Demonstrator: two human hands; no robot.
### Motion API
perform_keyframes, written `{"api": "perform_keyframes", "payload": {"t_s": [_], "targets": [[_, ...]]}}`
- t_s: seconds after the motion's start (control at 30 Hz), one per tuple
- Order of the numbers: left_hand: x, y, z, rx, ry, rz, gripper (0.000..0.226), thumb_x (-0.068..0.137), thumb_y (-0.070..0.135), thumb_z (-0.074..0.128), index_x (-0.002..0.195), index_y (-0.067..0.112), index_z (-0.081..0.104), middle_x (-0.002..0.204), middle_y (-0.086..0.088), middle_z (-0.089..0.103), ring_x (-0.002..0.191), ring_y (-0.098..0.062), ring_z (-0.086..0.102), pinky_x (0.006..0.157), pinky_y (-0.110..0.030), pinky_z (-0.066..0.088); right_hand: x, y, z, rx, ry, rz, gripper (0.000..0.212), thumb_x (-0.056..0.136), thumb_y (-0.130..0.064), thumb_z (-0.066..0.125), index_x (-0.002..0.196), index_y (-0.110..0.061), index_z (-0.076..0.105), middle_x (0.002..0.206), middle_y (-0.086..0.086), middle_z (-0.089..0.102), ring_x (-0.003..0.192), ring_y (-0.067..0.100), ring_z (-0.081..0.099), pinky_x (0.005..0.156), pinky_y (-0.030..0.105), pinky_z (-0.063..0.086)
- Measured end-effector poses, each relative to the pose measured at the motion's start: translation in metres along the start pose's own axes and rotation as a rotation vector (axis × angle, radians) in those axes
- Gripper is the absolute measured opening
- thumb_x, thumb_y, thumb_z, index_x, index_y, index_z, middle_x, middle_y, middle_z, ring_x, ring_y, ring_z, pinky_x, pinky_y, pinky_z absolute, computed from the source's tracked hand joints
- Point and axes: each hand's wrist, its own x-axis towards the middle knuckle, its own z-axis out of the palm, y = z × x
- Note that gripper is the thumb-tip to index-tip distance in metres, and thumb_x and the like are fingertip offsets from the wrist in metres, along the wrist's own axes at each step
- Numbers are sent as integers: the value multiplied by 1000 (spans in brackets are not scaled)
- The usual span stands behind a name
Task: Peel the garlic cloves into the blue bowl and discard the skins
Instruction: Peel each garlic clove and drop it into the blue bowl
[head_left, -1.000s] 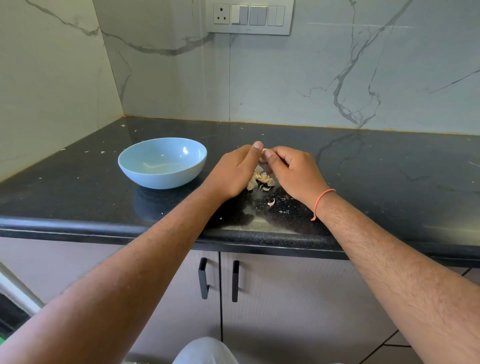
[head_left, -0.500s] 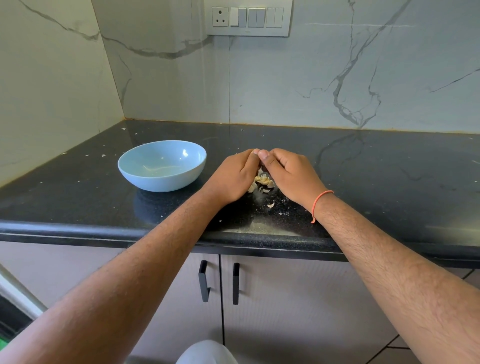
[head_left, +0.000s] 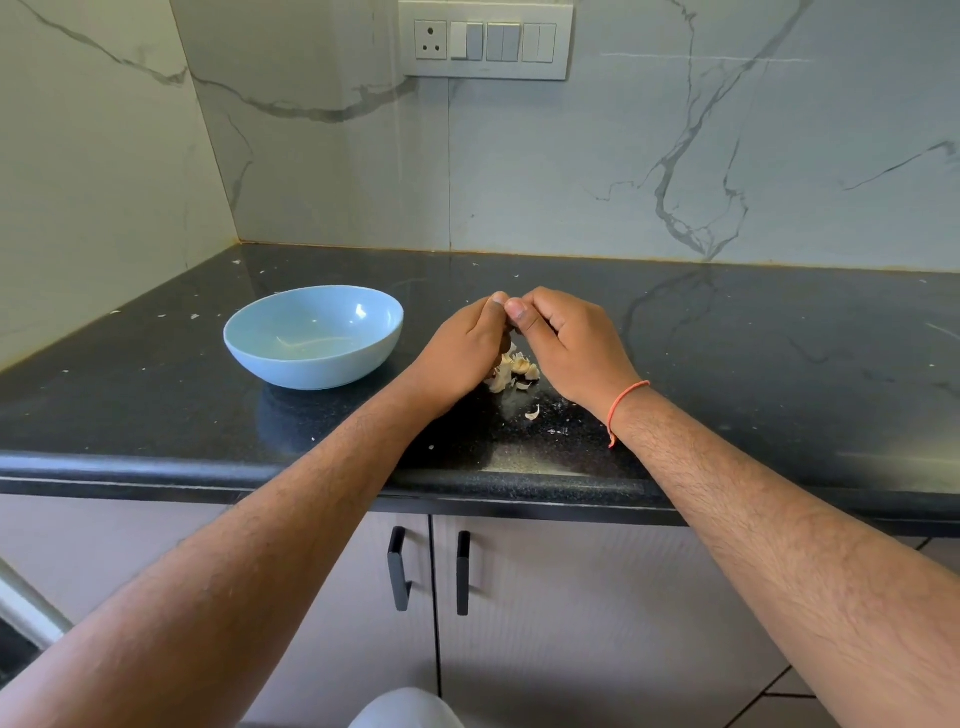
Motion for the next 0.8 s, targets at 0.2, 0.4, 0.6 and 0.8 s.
{"api": "perform_keyframes", "payload": {"t_s": [0.2,0.4,0.6,0.8], "targets": [[-4,3,0,121,32,45,48,115,41,26,89,14,57,79,4,54,73,-10,48,73,-32,42,-3,1,-1,-13,-40,69,37,107,-42,53,94,-13,71,72,-7,64,66,7,59,59,27,46],[-2,-2,-1,33,54,26,47,115,39,30,86,16,59,76,8,55,68,-6,49,73,-33,41,-4,9,-6,224,25,196,13,93,-34,78,103,-25,76,88,-12,74,71,3,63,69,16,51],[-1,-5,0,142,48,76,45,114,36,35,88,15,64,76,9,65,69,-7,56,74,-40,48,-6,12,-14,375,24,223,14,88,-23,82,101,-27,78,93,-7,78,72,9,65,73,32,58],[-1,-8,-1,47,83,118,17,104,42,61,111,28,68,91,16,72,69,-5,61,71,-31,53,-7,10,-13,401,70,312,10,83,-26,86,88,-26,77,82,-5,79,72,10,70,70,33,60]]}}
